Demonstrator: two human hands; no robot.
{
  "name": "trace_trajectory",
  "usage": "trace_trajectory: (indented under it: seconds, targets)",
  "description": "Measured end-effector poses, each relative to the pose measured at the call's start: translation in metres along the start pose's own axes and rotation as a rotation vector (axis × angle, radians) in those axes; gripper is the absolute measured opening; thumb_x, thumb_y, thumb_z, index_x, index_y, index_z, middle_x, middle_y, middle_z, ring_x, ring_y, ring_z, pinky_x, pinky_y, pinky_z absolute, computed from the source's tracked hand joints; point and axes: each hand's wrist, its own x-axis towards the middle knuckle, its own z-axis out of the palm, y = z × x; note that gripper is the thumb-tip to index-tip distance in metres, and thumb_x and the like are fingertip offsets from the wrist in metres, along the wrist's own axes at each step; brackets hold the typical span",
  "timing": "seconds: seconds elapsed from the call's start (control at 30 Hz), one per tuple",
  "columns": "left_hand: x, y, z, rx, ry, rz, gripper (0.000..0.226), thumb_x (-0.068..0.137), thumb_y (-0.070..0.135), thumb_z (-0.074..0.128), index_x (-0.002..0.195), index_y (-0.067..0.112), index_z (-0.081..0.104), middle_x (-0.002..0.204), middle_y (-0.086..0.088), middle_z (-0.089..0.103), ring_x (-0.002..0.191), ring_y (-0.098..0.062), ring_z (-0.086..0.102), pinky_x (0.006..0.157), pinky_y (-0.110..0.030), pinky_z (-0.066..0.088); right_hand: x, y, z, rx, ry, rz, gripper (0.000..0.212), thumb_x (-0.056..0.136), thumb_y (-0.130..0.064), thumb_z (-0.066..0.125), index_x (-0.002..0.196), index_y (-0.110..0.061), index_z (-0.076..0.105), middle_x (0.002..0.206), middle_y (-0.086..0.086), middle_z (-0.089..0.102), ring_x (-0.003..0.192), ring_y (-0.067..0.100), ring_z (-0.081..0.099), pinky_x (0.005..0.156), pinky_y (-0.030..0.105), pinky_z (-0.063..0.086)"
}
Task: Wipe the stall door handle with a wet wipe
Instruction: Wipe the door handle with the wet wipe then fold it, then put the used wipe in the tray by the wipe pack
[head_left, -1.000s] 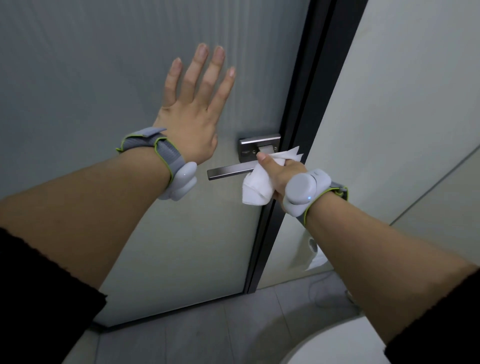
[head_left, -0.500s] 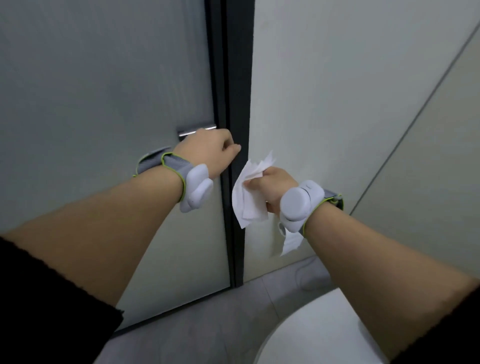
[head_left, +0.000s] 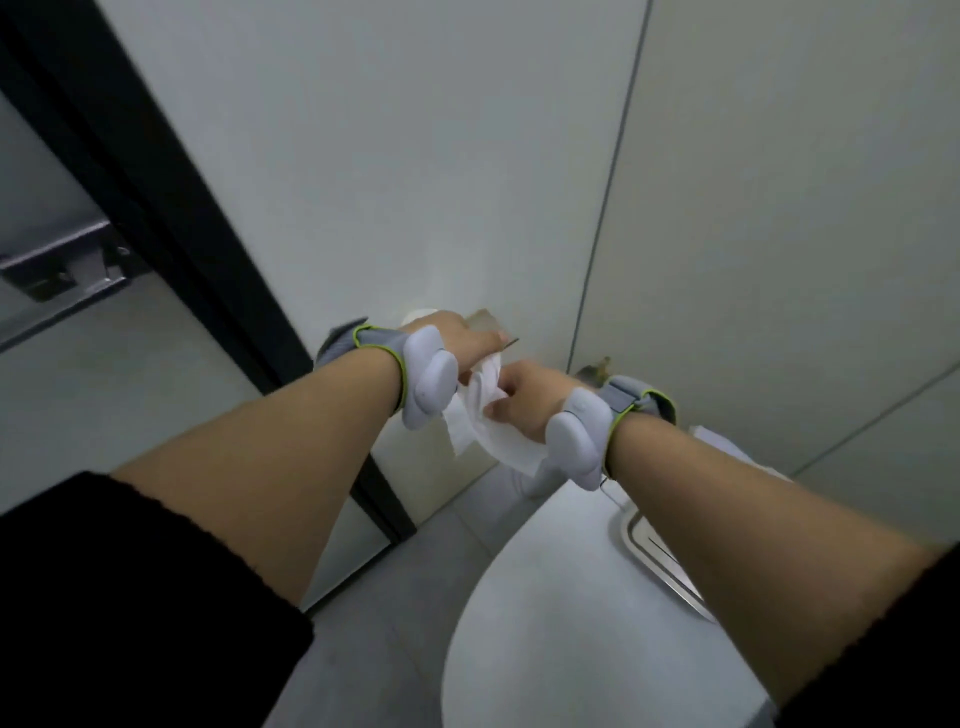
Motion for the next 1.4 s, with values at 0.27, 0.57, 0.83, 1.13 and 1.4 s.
trace_trajectory:
  seconds: [0.27,0.57,0.83,1.13,1.4]
  targets:
    - [0.048,0.063,0.108,0.183,-0.195,0.100,0.009,0.089,0.011,0.051,0.088,0.007,0.059,0.092,-0.018,0.062,0.085,-0.029,0.061,0.071,-0.031,0.045,-0.028,0.120,-0.008,0.036,0.046,0.203,0.027,0.092,-0.030,0.050,0.072,-0.014,0.059,0.081,0.012,0.056,0.075,0.023,0.048,0.063,0.023,0.031]
    - [0.074,0.097,0.196,0.119,-0.128,0.221,0.015,0.090,0.005,0.044,0.084,0.015,0.054,0.095,-0.013,0.055,0.085,-0.025,0.051,0.072,-0.026,0.040,-0.050,0.237,0.009,0.337,0.298,0.652,0.042,0.090,-0.016,0.045,0.132,-0.020,0.046,0.136,0.014,0.052,0.121,0.033,0.050,0.097,0.031,0.040]
    - [0.086,0.116,0.264,-0.596,-0.293,-0.031,0.036,0.093,-0.006,0.035,0.123,-0.001,0.055,0.125,-0.027,0.057,0.111,-0.045,0.056,0.082,-0.046,0.053,-0.069,0.304,0.029,1.114,0.626,0.732,0.033,0.089,-0.021,0.056,0.120,-0.009,0.055,0.110,0.010,0.060,0.086,0.023,0.056,0.066,0.021,0.042]
    - [0.095,0.089,0.320,-0.708,-0.336,-0.291,0.015,0.095,0.016,0.042,0.101,0.016,0.056,0.080,-0.004,0.057,0.065,-0.020,0.055,0.054,-0.030,0.054,-0.081,0.349,0.064,1.104,0.899,0.853,0.014,0.084,-0.010,0.059,0.092,-0.021,0.057,0.102,0.008,0.066,0.086,0.034,0.061,0.087,0.054,0.056]
    - [0.125,0.067,0.359,-0.319,-0.335,-0.149,0.039,0.082,0.013,0.069,0.119,0.009,0.055,0.103,-0.009,0.058,0.100,-0.033,0.056,0.088,-0.051,0.054,-0.073,0.380,0.082,0.793,0.904,0.806,0.018,0.084,-0.012,0.058,0.090,-0.029,0.057,0.106,0.007,0.066,0.087,0.024,0.059,0.079,0.027,0.048]
